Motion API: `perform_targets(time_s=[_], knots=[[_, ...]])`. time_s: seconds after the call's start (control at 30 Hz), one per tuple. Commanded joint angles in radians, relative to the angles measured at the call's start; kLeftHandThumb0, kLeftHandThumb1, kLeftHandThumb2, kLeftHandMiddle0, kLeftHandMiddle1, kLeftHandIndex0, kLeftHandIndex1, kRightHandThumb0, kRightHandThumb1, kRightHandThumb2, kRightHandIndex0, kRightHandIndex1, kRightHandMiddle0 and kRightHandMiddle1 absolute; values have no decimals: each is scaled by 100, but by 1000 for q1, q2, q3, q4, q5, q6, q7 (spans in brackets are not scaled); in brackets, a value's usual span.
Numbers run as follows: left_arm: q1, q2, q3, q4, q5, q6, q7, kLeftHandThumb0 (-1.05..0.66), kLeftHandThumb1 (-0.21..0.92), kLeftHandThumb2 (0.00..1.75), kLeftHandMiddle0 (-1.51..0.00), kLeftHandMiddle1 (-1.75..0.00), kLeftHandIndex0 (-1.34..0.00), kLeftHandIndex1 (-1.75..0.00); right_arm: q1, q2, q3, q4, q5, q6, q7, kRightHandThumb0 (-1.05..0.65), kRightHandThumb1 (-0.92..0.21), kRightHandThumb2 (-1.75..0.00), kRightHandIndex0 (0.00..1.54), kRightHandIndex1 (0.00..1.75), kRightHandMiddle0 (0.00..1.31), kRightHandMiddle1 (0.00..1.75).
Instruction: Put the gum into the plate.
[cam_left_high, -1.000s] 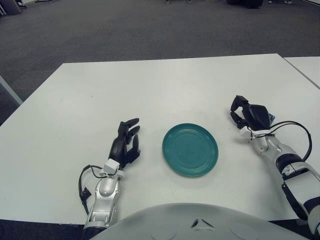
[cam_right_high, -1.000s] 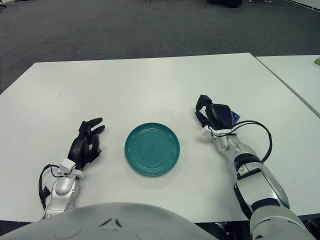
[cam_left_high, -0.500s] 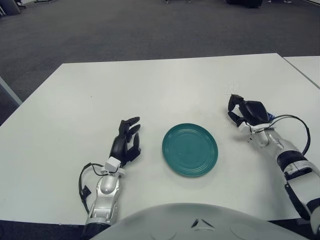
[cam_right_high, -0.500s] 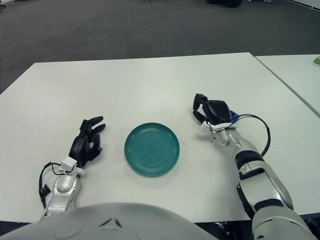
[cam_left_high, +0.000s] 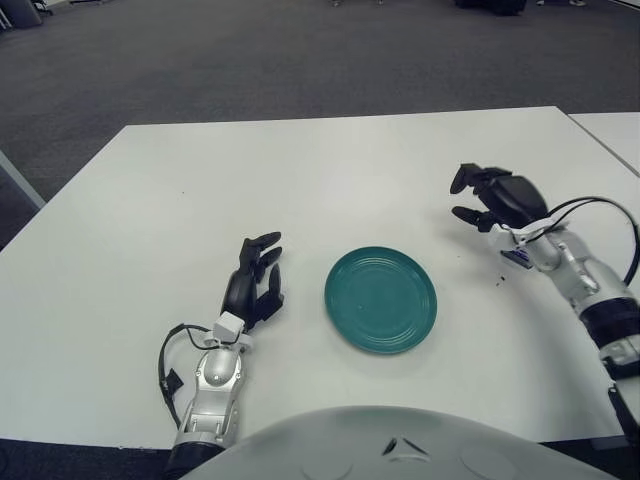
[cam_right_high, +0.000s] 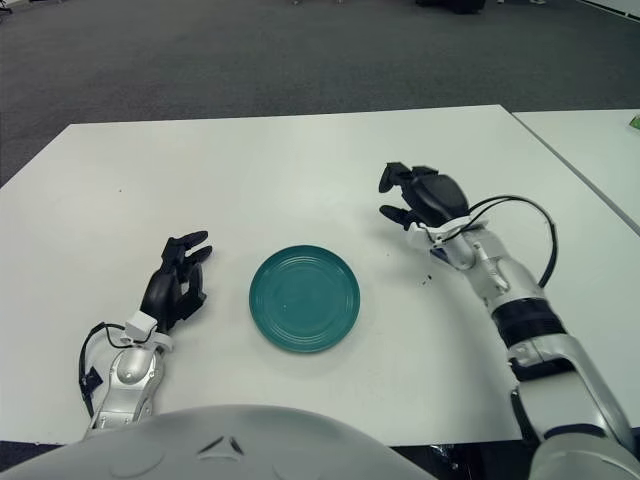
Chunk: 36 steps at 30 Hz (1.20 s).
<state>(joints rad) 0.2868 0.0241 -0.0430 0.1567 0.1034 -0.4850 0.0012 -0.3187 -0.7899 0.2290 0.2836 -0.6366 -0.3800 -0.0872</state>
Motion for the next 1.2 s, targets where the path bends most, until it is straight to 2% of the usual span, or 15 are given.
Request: perform_targets(time_s=[0.0, 0.07, 0.2, 0.3, 0.43, 0.5, 0.6, 0.7, 0.87, 1.17], knots=[[-31, 2, -1, 42, 28, -9, 25, -84, 92, 91, -22, -60, 0, -102, 0, -90, -81, -155, 10, 43, 110, -90, -92, -63, 17, 57, 0, 99], [-39, 3, -2, 54, 31, -12, 26, -84, 92, 91, -21, -60, 0, -101, -6, -101, -90, -162, 10, 38, 136, -92, -92, -64, 16, 54, 0, 94], [-61, 12, 1, 85, 28, -12, 19, -87, 92, 93, -21, -54, 0, -96, -28, -170, -89, -146, 44, -14, 268, -102, -92, -70, 12, 40, 0, 65], [-72, 15, 5, 103, 24, -22, 20, -90, 92, 94, -23, -52, 0, -98, -31, -198, -90, -143, 55, -35, 339, -104, -92, -73, 9, 27, 0, 45], [-81, 18, 8, 120, 20, -38, 21, -92, 92, 95, -24, -50, 0, -100, -29, -219, -97, -131, 52, -62, 389, -105, -92, -73, 7, 17, 0, 31], [-83, 19, 10, 127, 18, -48, 22, -92, 92, 96, -24, -50, 0, -100, -33, -245, -85, -68, 29, -109, 389, -105, -92, -71, 4, 11, 0, 23], [-82, 21, 12, 136, 8, -54, 15, -93, 92, 96, -23, -48, 0, -99, -84, -269, -26, 94, -67, -205, 329, -105, -92, -68, 1, 4, 0, 13], [-81, 24, 14, 141, -2, -59, 8, -94, 92, 97, -23, -42, 0, -96, -135, -273, 20, 194, -142, -265, 273, -105, -92, -63, 0, 1, 0, 6], [-79, 34, 15, 151, -23, -70, -10, -95, 92, 97, -20, -36, 0, -91, -176, -290, 76, 270, -257, -320, 179, -105, -92, -53, 0, 0, 0, 1], [-75, 58, 23, 162, -39, -92, -36, -95, 92, 96, -22, -27, 0, -84, -203, -290, 163, 338, -420, -349, -7, -105, -92, -41, 0, 0, 1, 1]])
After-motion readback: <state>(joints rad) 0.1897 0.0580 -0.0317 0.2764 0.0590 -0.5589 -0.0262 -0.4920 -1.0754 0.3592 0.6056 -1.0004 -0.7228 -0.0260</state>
